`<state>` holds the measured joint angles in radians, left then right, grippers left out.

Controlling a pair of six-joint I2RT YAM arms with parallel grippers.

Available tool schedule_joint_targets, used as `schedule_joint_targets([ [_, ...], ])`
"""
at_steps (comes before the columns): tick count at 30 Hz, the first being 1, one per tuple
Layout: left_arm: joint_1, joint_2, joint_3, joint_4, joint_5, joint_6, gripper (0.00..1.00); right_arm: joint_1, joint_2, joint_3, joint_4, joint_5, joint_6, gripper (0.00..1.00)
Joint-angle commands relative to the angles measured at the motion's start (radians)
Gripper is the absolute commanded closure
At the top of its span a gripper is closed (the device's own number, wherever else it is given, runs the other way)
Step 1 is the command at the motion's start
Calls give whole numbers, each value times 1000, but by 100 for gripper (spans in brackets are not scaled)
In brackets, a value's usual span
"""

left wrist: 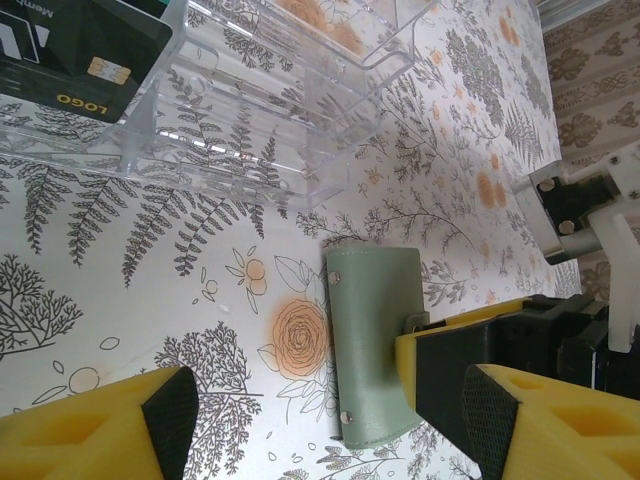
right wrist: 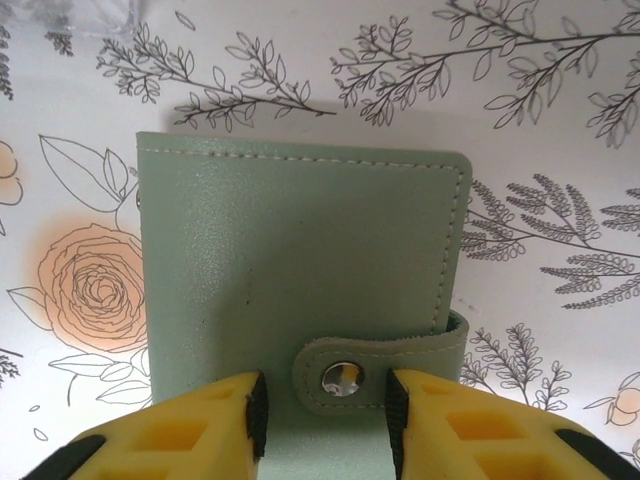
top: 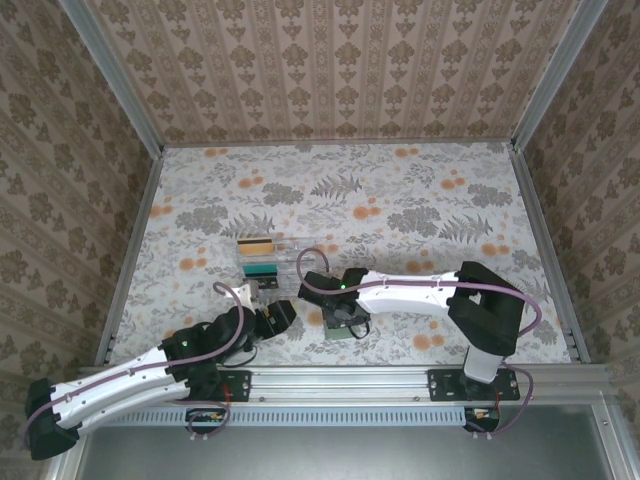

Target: Take the credit cards out of the card holder

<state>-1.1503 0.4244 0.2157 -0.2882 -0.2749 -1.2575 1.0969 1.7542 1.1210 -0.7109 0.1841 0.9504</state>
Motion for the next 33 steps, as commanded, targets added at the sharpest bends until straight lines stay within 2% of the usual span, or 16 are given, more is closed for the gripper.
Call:
schedule_joint_targets([
  [1, 6, 0, -8, -16, -24, -17, 25, 4, 31, 7, -23, -23, 3, 56],
  [5, 5, 0, -9, -11, -25, -17, 25, -2, 60, 17, -25, -11, -23, 55],
  [8, 6, 1, -9, -10, -21, -16, 25, -5, 69, 22, -25, 2, -37, 61],
  [16, 9, 24, -6, 5, -14, -17, 24, -7, 42, 22, -11, 17, -69, 82],
  [20, 9, 42, -1, 19, -11, -14, 24, -8, 10, 24, -4, 14, -87, 99],
  [26, 10, 101, 18, 58, 3, -8, 27, -8, -52, 5, 35, 6, -128, 100],
  [28, 10, 133, 27, 82, 11, -9, 31, -7, -79, -13, 71, -4, -153, 100],
  [31, 11, 192, 41, 133, 33, -11, 44, -7, -123, -49, 131, -19, -174, 100],
  [33, 12, 239, 55, 164, 47, -16, 70, -9, -150, -77, 168, -36, -187, 100],
])
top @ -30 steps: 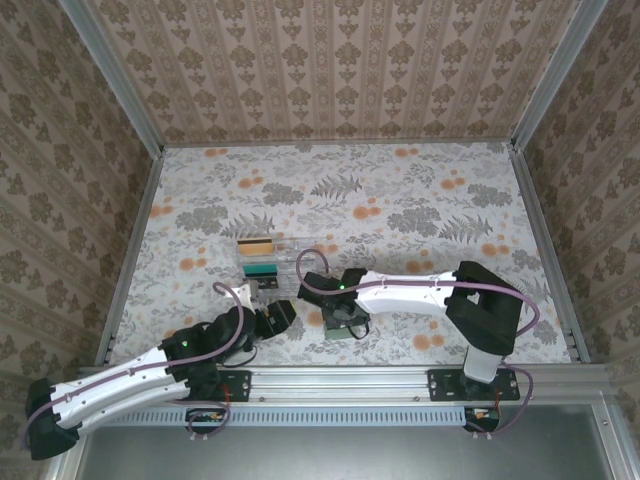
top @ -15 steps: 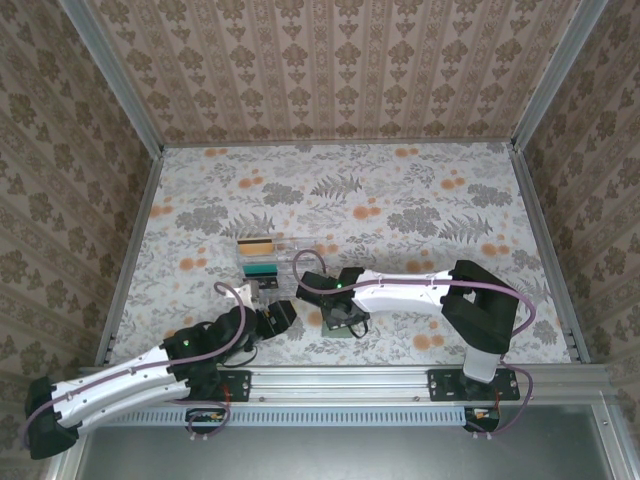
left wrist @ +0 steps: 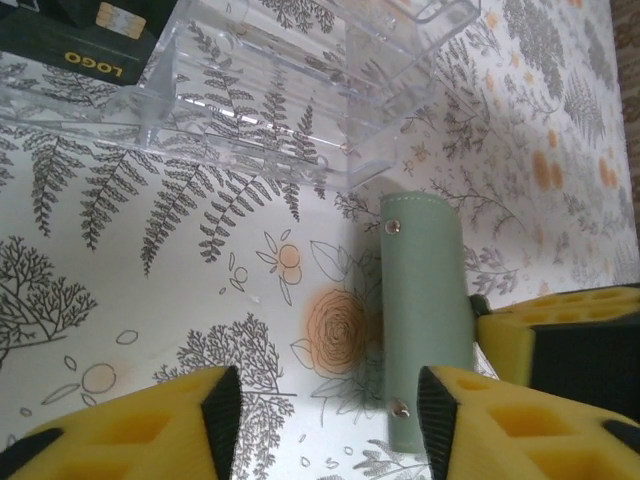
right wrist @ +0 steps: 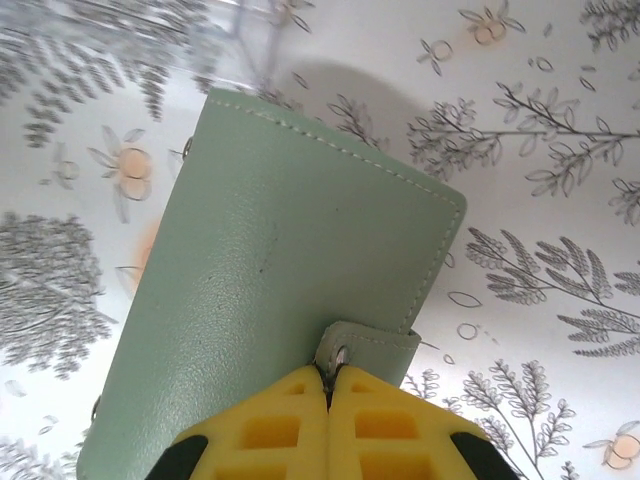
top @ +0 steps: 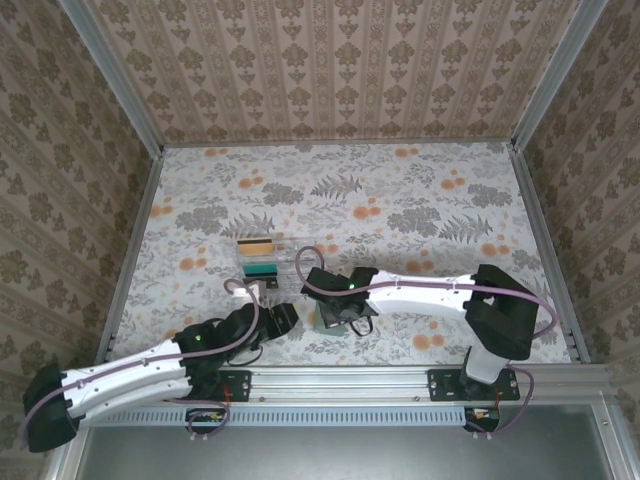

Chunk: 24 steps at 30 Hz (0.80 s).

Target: Take the credit cards out of the card holder

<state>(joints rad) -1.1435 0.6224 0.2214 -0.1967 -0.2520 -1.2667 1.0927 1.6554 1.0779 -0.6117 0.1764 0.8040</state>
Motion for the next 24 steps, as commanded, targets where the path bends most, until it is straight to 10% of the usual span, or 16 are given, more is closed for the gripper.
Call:
schedule_joint_targets([
  [1, 5, 63, 56, 89, 31, -8, 80, -6, -59, -45, 111, -40, -47, 100],
  [3, 5, 120, 77, 122, 43, -10, 100, -7, -68, -65, 145, -57, -54, 100],
  [24, 2, 589, 179, 193, 142, -91, 100, -15, -104, -223, 386, -139, -18, 100],
])
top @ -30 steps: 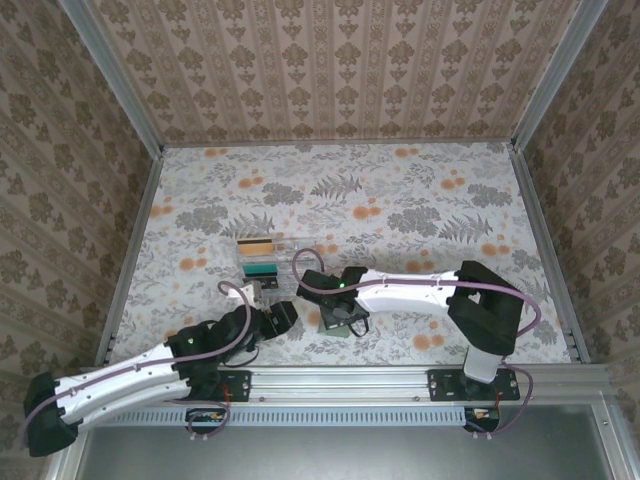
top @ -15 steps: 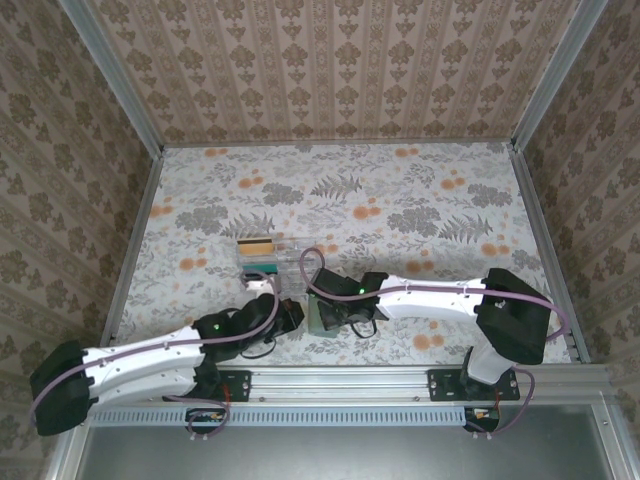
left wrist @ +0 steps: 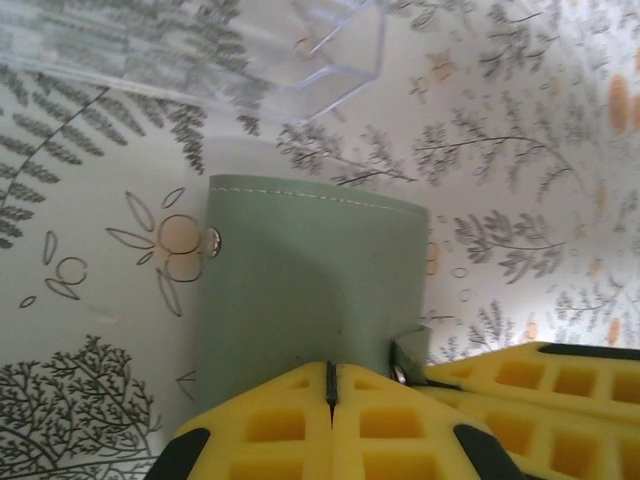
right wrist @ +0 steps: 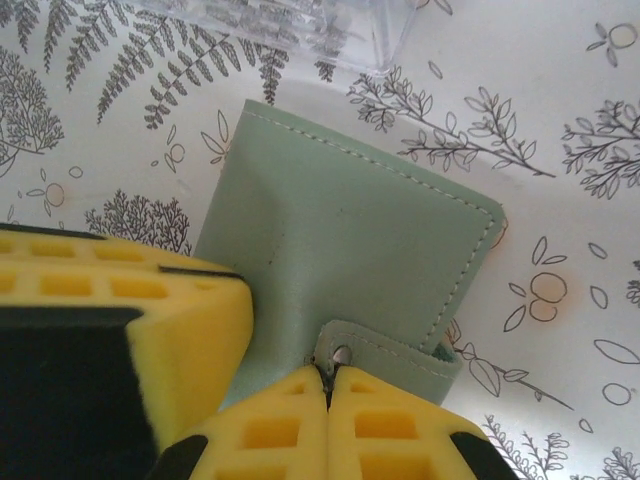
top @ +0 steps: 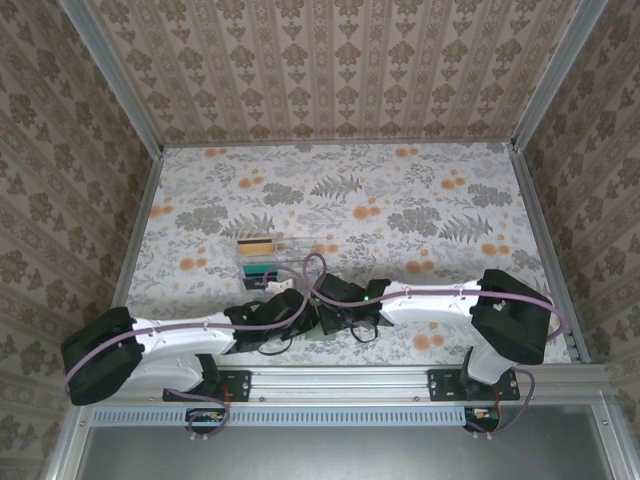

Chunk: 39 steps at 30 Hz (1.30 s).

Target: Take the credit cards out of the card holder

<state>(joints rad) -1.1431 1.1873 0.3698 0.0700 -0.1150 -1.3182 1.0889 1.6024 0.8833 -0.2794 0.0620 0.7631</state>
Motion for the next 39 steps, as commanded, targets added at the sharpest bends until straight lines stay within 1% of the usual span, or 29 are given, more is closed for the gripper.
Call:
schedule_joint_targets([
  [1, 2, 34, 32, -86, 3, -44, 100, -16, -65, -45, 67, -29, 27, 100],
  [8, 5, 92, 35, -183, -13, -78, 100, -65, -205, -151, 118, -48, 59, 100],
  [9, 5, 99, 37, -192, -18, -81, 100, -73, -248, -163, 117, -50, 60, 100],
  [12, 8, 126, 35, -185, -14, -85, 100, -107, -302, -213, 129, -64, 68, 100],
  [15, 11, 130, 60, -182, -10, -52, 100, -134, -313, -245, 137, -87, 67, 100],
  [19, 22, 57, 121, -265, -37, -11, 100, -136, -275, -256, 171, -125, 50, 100],
  [23, 44, -68, 124, -277, -61, 10, 100, -132, -219, -254, 206, -158, 18, 100],
  [26, 62, -130, 107, -212, -47, 40, 100, -121, -176, -250, 215, -167, -10, 100],
  [29, 81, -115, 87, -96, 6, 51, 100, -113, -154, -231, 199, -171, -37, 100],
  [34, 84, 28, 108, 57, 109, 56, 100, -113, -131, -224, 203, -171, -37, 100],
  [39, 69, 176, 144, 125, 164, 34, 100, -113, -128, -235, 221, -176, -25, 100],
])
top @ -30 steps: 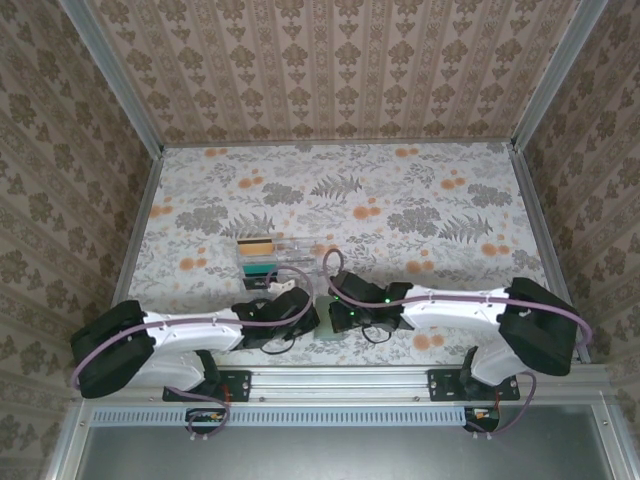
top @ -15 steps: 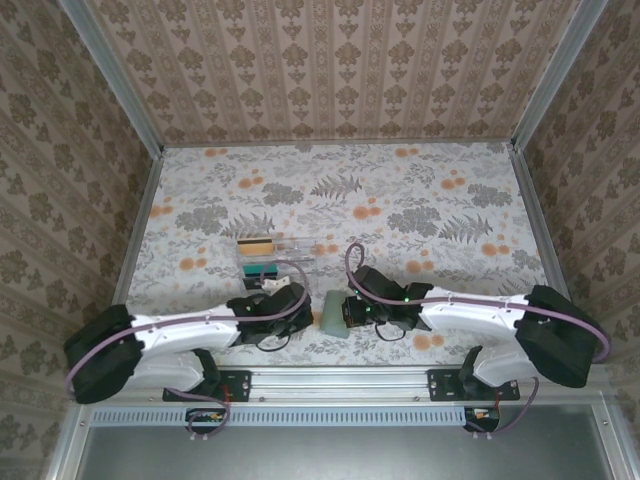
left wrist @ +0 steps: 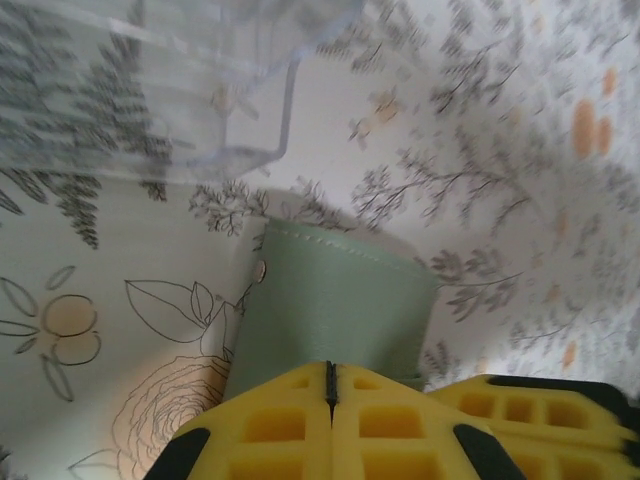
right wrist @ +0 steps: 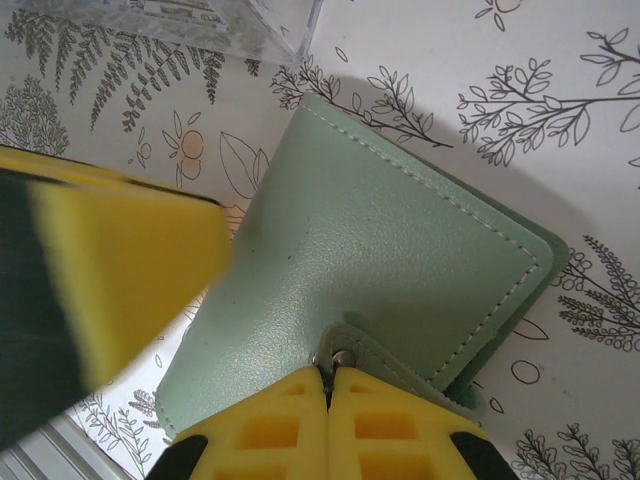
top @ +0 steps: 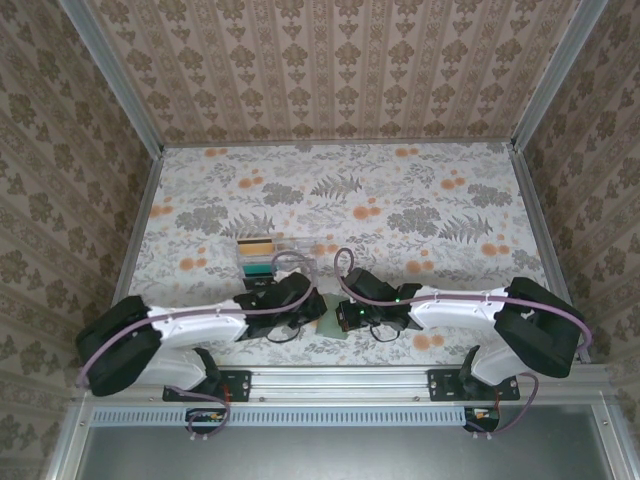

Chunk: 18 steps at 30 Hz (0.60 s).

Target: Take the credit cards out of the card holder

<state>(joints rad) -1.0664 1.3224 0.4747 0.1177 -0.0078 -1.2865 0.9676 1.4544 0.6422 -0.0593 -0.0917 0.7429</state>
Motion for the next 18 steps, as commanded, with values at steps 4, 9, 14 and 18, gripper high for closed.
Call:
schedule_joint_targets([
  [4, -15, 114, 81, -23, 63, -31, 100, 8, -5, -11, 6, -14, 3, 100],
  [9, -17, 212, 201, -341, 44, -36, 100, 4, -52, -43, 15, -1, 15, 100],
  [14, -16, 309, 205, -393, 84, -80, 100, -13, -118, -85, 23, 10, 30, 100],
  [18, -15, 335, 204, -415, 83, -79, 100, -30, -182, -130, 18, 25, 47, 100],
])
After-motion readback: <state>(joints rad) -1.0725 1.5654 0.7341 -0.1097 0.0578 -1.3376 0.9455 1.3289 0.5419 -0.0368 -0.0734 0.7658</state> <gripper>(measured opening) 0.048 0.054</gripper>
